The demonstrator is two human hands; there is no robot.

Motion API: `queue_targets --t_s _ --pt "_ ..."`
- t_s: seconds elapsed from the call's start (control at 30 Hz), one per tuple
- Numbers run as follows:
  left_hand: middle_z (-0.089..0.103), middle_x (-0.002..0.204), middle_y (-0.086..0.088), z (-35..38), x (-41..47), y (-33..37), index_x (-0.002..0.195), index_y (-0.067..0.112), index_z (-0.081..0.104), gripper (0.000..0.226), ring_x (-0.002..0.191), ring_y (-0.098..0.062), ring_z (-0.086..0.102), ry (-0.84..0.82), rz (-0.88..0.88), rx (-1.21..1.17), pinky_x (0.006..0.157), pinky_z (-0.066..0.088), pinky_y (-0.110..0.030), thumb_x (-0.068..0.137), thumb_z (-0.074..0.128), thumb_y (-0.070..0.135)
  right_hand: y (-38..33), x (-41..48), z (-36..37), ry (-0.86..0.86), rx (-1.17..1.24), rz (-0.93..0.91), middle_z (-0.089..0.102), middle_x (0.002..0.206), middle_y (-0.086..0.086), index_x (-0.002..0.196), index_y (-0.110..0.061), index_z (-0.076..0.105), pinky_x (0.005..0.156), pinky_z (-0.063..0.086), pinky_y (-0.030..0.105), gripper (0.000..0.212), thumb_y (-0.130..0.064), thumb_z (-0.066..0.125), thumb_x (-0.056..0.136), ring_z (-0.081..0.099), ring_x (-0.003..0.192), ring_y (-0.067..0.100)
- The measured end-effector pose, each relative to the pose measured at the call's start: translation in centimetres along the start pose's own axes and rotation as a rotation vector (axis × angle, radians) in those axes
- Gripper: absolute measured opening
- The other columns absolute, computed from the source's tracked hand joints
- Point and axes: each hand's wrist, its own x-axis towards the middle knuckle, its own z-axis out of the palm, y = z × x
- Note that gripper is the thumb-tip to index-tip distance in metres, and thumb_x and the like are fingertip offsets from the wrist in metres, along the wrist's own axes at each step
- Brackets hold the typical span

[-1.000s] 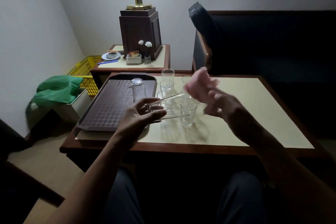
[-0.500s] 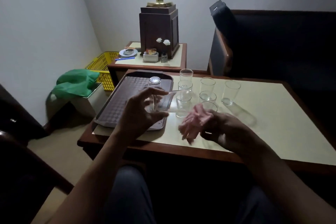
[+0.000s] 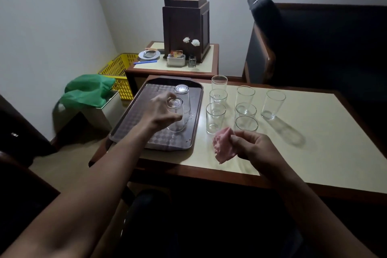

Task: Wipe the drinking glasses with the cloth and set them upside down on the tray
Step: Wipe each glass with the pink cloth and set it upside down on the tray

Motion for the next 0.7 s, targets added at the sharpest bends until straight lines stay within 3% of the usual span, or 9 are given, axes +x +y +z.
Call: queue_targets --t_s 0.13,0.3,0.43,0.57,0.63,0.7 --pt "0.069 0.124 -0.011 2.7 1.3 -0.9 0.129 0.013 0.064 0.064 0.105 -0.021 0.064 -0.014 -0.063 0.03 0.084 0.051 -0.029 0.07 0.085 0.025 0.1 -0.1 -0.3 0.045 -0.02 -0.029 0.082 0.091 0.002 0.095 -0.027 0.083 0.093 0.054 0.048 0.024 -0.016 0.063 0.103 0.074 0.084 0.012" --pt "0.068 0.127 -0.011 4.0 2.4 -1.2 0.131 0.014 0.062 0.066 0.11 -0.024 0.063 -0.009 -0.16 0.006 0.093 0.053 -0.033 0.071 0.087 0.024 0.2 0.0 -1.4 0.073 0.007 -0.045 0.081 0.083 0.002 0.099 -0.017 0.08 0.072 0.055 0.021 0.022 -0.009 0.059 0.104 0.076 0.076 0.009" --pt "0.054 0.133 -0.015 4.3 2.0 -0.5 0.143 0.02 0.05 0.084 0.121 -0.031 0.052 0.036 -0.191 0.107 0.099 0.046 -0.039 0.071 0.089 0.038 0.5 0.0 -2.4 0.128 0.084 -0.039 0.081 0.086 0.005 0.102 -0.015 0.079 0.071 0.058 0.023 0.018 -0.01 0.061 0.103 0.077 0.078 0.012" --pt "0.059 0.121 -0.016 5.7 1.3 2.5 0.135 0.014 0.055 0.075 0.11 -0.034 0.056 0.249 0.029 0.123 0.091 0.052 -0.047 0.072 0.084 0.043 0.5 -0.2 -3.2 0.169 0.174 -0.068 0.082 0.094 0.009 0.106 -0.012 0.077 0.078 0.061 0.025 0.018 -0.006 0.06 0.103 0.08 0.087 0.024" --pt "0.059 0.119 -0.013 6.7 0.9 4.9 0.132 0.013 0.054 0.069 0.108 -0.03 0.057 0.194 0.069 0.028 0.089 0.053 -0.046 0.074 0.082 0.039 0.7 -0.2 -3.8 0.226 0.151 -0.081 0.082 0.098 0.007 0.108 -0.013 0.076 0.089 0.06 0.034 0.022 -0.006 0.056 0.104 0.079 0.094 0.023" --pt "0.055 0.122 -0.009 8.1 0.5 6.9 0.135 0.011 0.05 0.072 0.111 -0.026 0.054 0.08 -0.035 -0.102 0.092 0.049 -0.038 0.076 0.084 0.033 0.9 -0.2 -4.4 0.264 0.136 -0.104 0.082 0.103 0.007 0.11 -0.016 0.077 0.097 0.057 0.043 0.023 -0.009 0.055 0.106 0.078 0.099 0.024"
